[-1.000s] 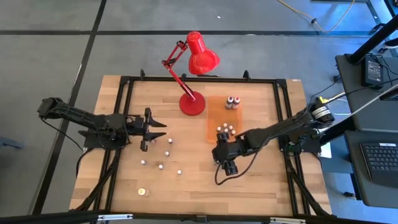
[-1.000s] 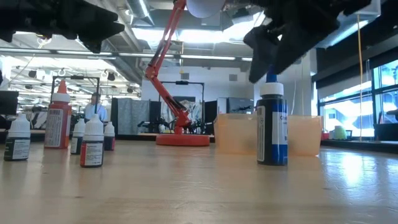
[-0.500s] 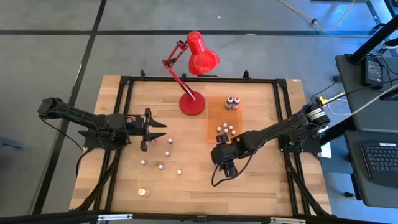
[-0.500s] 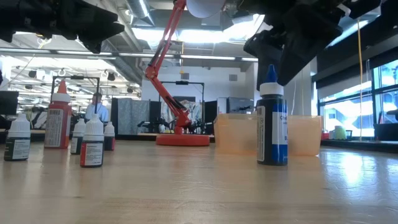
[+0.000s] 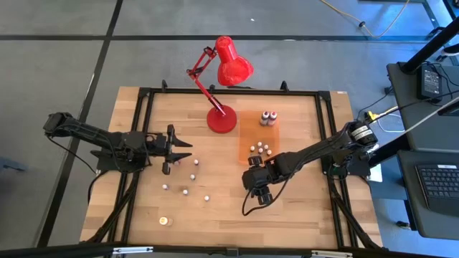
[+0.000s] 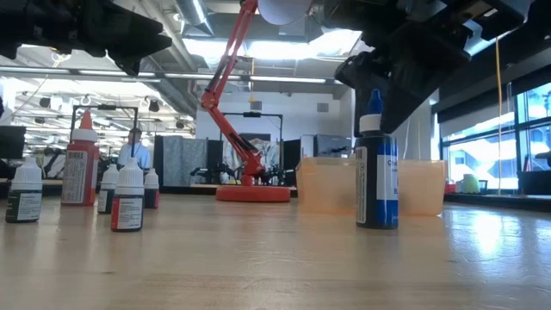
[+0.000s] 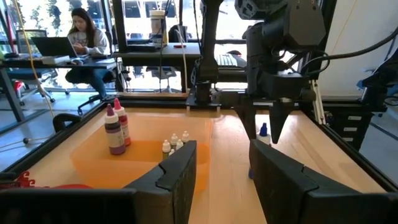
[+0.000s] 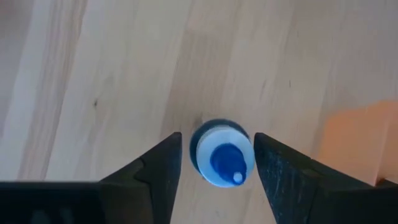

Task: Pick & Place food coloring
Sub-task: Put the large blue food coloring bottle into the orange bin

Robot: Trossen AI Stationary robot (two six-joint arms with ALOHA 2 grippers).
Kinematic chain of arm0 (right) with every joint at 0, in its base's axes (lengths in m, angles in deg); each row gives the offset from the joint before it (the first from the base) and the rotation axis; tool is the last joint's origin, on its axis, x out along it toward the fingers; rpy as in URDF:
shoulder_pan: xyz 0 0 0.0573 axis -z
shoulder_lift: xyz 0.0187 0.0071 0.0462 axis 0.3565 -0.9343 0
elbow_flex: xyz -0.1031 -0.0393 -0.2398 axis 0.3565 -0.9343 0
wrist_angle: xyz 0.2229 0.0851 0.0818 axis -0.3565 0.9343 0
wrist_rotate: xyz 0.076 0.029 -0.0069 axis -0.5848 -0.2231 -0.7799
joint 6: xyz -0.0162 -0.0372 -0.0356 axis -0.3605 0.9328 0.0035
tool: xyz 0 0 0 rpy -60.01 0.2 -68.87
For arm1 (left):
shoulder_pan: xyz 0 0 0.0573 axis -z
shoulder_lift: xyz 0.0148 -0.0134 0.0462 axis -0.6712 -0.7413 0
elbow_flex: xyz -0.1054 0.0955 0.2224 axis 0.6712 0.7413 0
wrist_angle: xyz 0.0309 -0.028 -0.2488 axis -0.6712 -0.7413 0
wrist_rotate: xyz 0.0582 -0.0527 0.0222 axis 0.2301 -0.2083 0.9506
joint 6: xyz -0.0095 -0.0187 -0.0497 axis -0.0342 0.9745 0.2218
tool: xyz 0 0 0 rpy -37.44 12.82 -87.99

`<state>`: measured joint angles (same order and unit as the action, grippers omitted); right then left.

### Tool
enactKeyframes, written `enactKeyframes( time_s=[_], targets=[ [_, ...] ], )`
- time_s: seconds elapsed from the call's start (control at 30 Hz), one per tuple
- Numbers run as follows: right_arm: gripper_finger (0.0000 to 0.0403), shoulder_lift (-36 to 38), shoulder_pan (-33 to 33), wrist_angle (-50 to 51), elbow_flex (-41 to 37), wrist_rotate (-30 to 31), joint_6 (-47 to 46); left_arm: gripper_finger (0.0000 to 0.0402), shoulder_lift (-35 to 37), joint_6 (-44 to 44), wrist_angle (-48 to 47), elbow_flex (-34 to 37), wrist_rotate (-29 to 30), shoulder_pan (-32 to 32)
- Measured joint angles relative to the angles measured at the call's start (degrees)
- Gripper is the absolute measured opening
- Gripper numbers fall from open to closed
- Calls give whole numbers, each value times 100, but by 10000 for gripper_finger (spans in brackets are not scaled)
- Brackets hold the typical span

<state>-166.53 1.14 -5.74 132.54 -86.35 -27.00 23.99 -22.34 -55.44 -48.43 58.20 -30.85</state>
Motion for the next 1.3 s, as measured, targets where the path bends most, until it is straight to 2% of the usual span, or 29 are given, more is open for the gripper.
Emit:
enactKeyframes(
  time_s=[0.17, 0.4, 0.6, 0.77, 0.83, 1.0, 1.07, 1.17, 1.3],
  targets=[
    [183, -6, 0, -7, 2, 0, 22, 143, -1, 1, -41, -1, 2, 1],
    [124, -6, 0, -1, 2, 0, 28, 143, 0, 0, -43, 0, 2, 0],
    [123, 126, 0, 84, 54, 0, -21, 143, -1, 0, -43, 1, 1, 1],
    [123, 556, 0, 505, 635, -18, -122, 143, 0, 0, -79, 1, 2, 2],
    [123, 683, -2, 902, 933, 320, -134, 144, 0, 0, -96, 0, 2, 1],
    [123, 807, 379, 2229, 1605, 2048, -523, 144, 0, 0, -135, 1, 2, 2],
    [123, 799, 682, 2450, 1659, 2185, -570, 143, -2, 0, -135, 1, 2, 0],
    [123, 796, 1183, 2399, 1539, 2058, -272, 143, -2, 0, -135, 0, 2, 2],
    [123, 742, 1839, 1979, 1083, 2059, 177, 143, -1, 0, -135, 1, 2, 2]
  ],
)
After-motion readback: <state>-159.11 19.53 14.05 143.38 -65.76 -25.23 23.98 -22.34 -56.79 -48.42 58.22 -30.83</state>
